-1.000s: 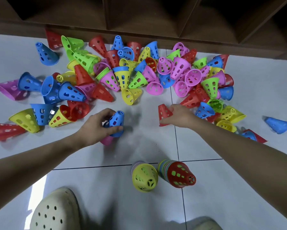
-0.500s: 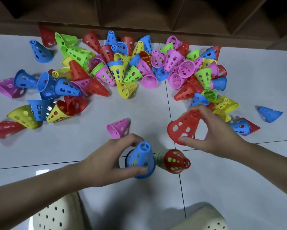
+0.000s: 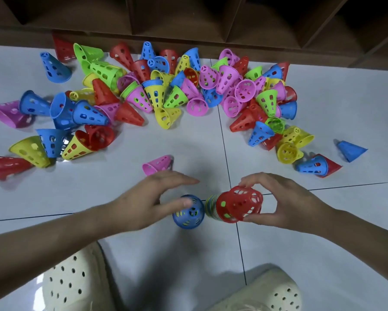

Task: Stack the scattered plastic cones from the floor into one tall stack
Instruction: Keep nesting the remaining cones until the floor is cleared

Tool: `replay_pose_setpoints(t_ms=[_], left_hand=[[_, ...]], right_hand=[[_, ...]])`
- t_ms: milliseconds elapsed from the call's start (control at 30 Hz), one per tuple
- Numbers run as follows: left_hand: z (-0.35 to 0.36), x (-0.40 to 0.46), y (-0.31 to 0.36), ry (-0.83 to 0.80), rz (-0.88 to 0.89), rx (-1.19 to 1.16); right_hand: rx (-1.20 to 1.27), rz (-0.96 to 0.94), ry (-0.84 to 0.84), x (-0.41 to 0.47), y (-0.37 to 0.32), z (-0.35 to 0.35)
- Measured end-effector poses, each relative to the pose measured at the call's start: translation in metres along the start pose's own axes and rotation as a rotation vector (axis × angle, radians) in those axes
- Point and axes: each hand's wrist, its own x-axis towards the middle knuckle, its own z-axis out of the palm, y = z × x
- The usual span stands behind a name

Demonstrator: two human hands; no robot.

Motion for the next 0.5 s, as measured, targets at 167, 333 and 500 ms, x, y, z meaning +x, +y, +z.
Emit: replay_pose_setpoints(t_ms=[167,333,500], left_hand=[[-0.018,0.038,-0.032,0.183,-0.223,0.138],[-0.020,0.073,-0.088,-0.166,-0.695,0.614],[-0.006,0.066,-0.109,-0.255,-0.721,0.716]], right_hand=[[0.046,0.050,0.035,0.000,0.012,-0.006],[0.342,0.467,0.330,0.029,0.057,0.000],[0.510,0.861,0.353,0.066,0.112,0.022]])
